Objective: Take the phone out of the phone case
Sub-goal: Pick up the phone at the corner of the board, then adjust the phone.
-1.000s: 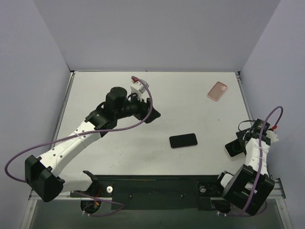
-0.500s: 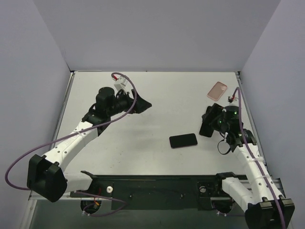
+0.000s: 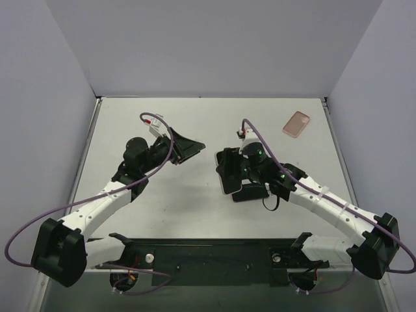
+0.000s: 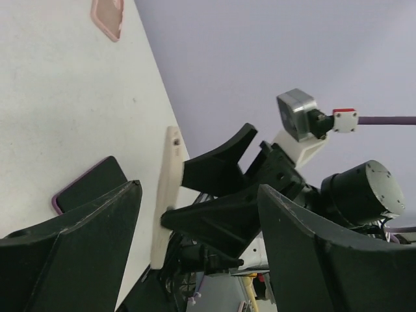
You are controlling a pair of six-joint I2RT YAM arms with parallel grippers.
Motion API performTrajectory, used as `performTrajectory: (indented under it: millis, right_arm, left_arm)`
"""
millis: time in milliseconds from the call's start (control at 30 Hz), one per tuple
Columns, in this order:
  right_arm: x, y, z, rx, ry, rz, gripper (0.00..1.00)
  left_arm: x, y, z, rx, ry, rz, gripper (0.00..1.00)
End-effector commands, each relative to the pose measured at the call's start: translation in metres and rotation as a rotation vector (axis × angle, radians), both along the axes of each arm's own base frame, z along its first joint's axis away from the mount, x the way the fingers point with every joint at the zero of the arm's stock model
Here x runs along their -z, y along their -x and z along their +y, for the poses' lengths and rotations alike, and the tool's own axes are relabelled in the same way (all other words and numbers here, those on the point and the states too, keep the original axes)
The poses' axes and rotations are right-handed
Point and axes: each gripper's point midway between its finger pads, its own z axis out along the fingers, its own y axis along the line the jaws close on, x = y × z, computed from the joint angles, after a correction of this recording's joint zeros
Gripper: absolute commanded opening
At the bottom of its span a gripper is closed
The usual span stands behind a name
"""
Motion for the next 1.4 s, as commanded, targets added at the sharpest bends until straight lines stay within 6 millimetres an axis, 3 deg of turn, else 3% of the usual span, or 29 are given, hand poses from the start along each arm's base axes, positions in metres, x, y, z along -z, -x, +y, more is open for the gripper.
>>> performTrajectory:
  millis: [0, 267, 500, 667, 733, 767, 800, 833, 900, 967, 1133, 1300, 1333, 1367]
  right_arm:
    - [-0.048, -0.013, 0.03, -0.014, -0.069, -0.15, 0.0]
    - [-0.057, -0.005, 0.049, -0.053, -0.097, -0.171, 0.0]
    - [-0.062, 0.005, 0.055, -0.07, -0.097, -0.188, 0.0]
    - [-0.064, 0.012, 0.056, -0.091, -0.085, -0.189, 0.0]
    - [-0.063, 0.013, 0.054, -0.092, -0.068, -0.181, 0.0]
    - [-0.062, 0.015, 0.051, -0.093, -0.054, -0.17, 0.04]
    - [-0.064, 0.017, 0.052, -0.102, -0.055, -0.163, 0.12]
    - [-0.06, 0.019, 0.05, -0.111, -0.034, -0.14, 0.29]
    - [-0.058, 0.025, 0.047, -0.143, -0.007, -0.093, 0.48]
    - [-0.056, 0.03, 0.039, -0.161, 0.014, -0.05, 0.59]
    - [-0.055, 0.05, 0.023, -0.237, -0.072, 0.076, 0.62]
    - [-0.058, 0.04, 0.008, -0.126, -0.289, 0.123, 0.64]
    - [-0.071, 0.033, 0.012, -0.077, -0.39, 0.107, 0.64]
    - [-0.059, 0.028, 0.01, -0.019, -0.412, 0.124, 0.65]
  left_arm:
    - [-0.032, 0.006, 0.002, -0.056, -0.017, -0.106, 0.81]
    - [0.002, 0.016, -0.023, -0.04, -0.117, -0.045, 0.75]
    - [0.01, 0.017, -0.036, -0.01, -0.145, -0.046, 0.67]
    - [0.005, 0.019, -0.042, 0.032, -0.143, -0.084, 0.48]
    - [0.002, 0.022, -0.046, 0.07, -0.149, -0.112, 0.33]
    - [-0.002, 0.026, -0.049, 0.105, -0.149, -0.135, 0.12]
    - [0.0, 0.028, -0.051, 0.126, -0.152, -0.13, 0.05]
    - [0.0, 0.03, -0.052, 0.145, -0.163, -0.127, 0.0]
    - [-0.004, 0.032, -0.052, 0.182, -0.158, -0.135, 0.0]
    - [-0.013, 0.041, -0.056, 0.264, -0.12, -0.163, 0.0]
    - [-0.013, 0.04, -0.048, 0.32, -0.111, -0.15, 0.0]
    - [-0.03, 0.009, -0.008, 0.022, 0.019, -0.119, 0.0]
    - [-0.032, -0.001, 0.002, -0.073, 0.063, -0.124, 0.0]
    - [-0.04, -0.002, 0.009, -0.12, 0.125, -0.099, 0.0]
